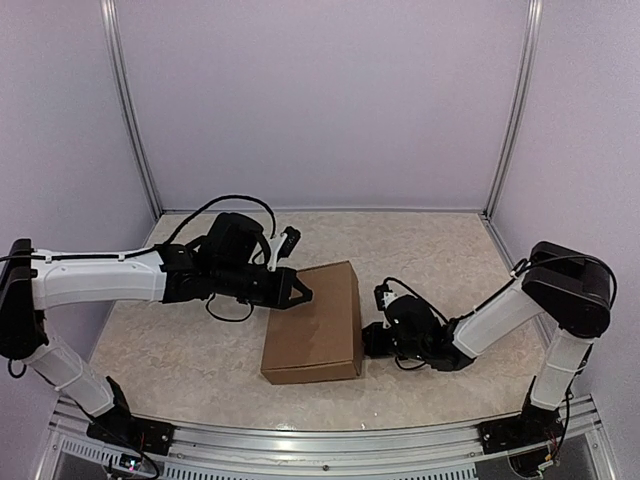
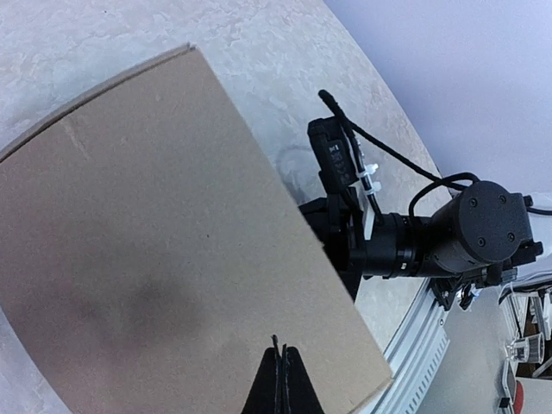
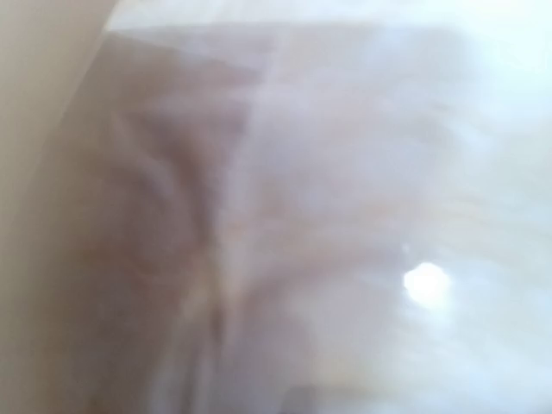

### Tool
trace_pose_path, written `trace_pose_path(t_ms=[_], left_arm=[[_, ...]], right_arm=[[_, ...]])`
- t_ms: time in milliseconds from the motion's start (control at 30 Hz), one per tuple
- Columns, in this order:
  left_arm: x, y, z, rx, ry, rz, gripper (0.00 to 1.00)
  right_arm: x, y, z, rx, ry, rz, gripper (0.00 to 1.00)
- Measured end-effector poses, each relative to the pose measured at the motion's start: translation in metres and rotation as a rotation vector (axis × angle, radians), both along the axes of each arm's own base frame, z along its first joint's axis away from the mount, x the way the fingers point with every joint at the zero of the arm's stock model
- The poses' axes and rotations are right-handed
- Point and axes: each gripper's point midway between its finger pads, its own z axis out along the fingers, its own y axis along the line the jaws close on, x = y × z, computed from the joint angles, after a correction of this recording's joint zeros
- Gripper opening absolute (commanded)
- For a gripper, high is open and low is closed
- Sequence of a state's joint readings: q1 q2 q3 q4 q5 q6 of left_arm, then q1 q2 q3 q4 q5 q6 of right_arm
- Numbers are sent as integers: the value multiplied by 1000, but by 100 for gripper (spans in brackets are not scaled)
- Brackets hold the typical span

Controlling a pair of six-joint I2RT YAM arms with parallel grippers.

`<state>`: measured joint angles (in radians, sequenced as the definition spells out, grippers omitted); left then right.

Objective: Fold the paper box

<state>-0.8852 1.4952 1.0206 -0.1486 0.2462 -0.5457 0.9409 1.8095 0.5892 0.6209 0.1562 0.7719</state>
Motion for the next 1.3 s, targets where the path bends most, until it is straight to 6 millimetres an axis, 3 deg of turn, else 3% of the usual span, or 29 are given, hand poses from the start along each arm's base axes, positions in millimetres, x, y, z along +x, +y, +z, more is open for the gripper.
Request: trace_pose_path(t_ms=[233,333,433,567,633,767,867,1067,1300], left_arm=[[9,6,-4,27,-12,42,0],[17,17,-4,40,-19,84,4],[26,37,-3,62,-32,144,14],[35,66,1,103,-57,219,31],[38,79,5,118,-70,252,45],[48,105,12,144,-97,313,65],[56,126,16,167,-113,366,96],[67,159,20,205,-118,445,99],[83,194,30,240,-118,537,99]], right_arm=[[-3,-30,5,-118,-44,-36,0],[-2,-38,11,-161,-67,-44,0],[-1,-45,23,-195,-96,-50,0],[2,-54,40,-245,-134,-61,27],[6,-56,51,-280,-159,-65,45],[14,-61,80,-320,-215,-90,74],[19,-68,103,-346,-257,-117,98],[30,-88,138,-395,-292,-168,100],[62,-132,161,-424,-248,-268,100]])
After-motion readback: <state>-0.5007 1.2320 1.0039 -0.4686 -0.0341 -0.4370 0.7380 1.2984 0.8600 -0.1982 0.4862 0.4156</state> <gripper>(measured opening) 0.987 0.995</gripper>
